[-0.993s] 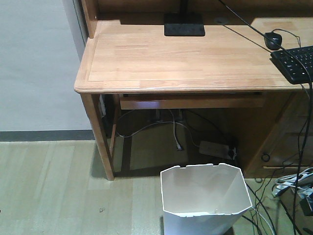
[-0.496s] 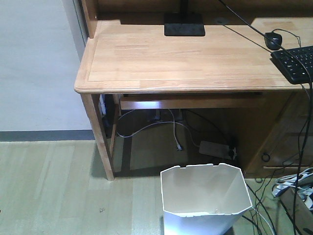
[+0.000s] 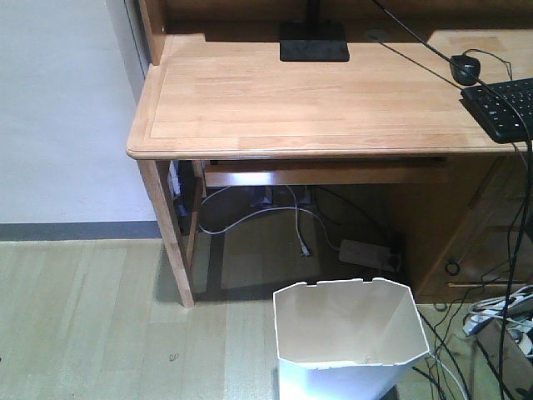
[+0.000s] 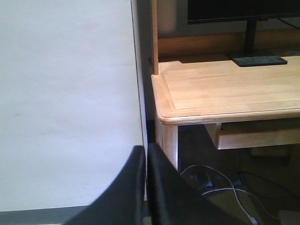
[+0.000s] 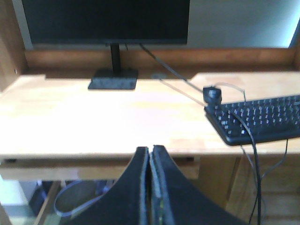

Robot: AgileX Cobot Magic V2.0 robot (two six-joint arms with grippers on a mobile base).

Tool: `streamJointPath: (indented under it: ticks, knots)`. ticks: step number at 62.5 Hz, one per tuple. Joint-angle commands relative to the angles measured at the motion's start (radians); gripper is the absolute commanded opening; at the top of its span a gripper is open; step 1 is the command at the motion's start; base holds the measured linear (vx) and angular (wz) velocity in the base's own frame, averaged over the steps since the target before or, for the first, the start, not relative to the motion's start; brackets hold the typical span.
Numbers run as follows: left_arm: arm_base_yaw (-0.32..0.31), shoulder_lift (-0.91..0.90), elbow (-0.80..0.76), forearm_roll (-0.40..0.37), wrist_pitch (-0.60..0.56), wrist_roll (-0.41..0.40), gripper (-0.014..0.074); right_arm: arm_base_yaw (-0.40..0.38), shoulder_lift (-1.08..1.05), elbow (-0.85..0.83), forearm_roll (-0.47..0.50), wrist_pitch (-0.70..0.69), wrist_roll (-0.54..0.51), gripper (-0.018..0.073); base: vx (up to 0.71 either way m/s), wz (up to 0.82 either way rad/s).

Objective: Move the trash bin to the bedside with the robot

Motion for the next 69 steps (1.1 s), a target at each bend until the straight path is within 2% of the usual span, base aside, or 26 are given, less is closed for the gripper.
streamJointPath:
  ticks: [1, 17, 26, 38, 57, 62, 69]
  knots:
    - [-0.002, -0.014, 0.019, -0.004, -0.068, 0.000, -0.0006, 0.001, 0.041, -0.037, 0.001, -0.065, -0.006, -0.0009, 0.00, 0.00]
    - [-0.002, -0.014, 0.019, -0.004, -0.068, 0.000, -0.0006, 0.001, 0.055, -0.037, 0.000, -0.046, -0.005, -0.0004, 0.00, 0.00]
    - [-0.002, -0.014, 0.019, -0.004, -0.068, 0.000, -0.0006, 0.001, 0.055, -0.037, 0.000, 0.004, -0.007, 0.0031, 0.00, 0.00]
    - [-0.002, -0.014, 0.019, -0.004, -0.068, 0.000, -0.0006, 0.001, 0.056, -0.037, -0.007, 0.007, -0.008, 0.0145, 0.00, 0.00]
    - [-0.002, -0.014, 0.019, -0.004, -0.068, 0.000, -0.0006, 0.001, 0.056, -0.037, -0.008, 0.008, -0.013, 0.0466, 0.00, 0.00]
    - [-0.002, -0.014, 0.019, -0.004, -0.068, 0.000, -0.0006, 0.001, 0.056, -0.037, -0.008, 0.008, -0.012, 0.0505, 0.00, 0.00]
    - [-0.002, -0.014, 0.019, -0.004, -0.068, 0.000, -0.0006, 0.001, 0.056, -0.037, -0.008, 0.008, -0.012, 0.0512, 0.00, 0.00]
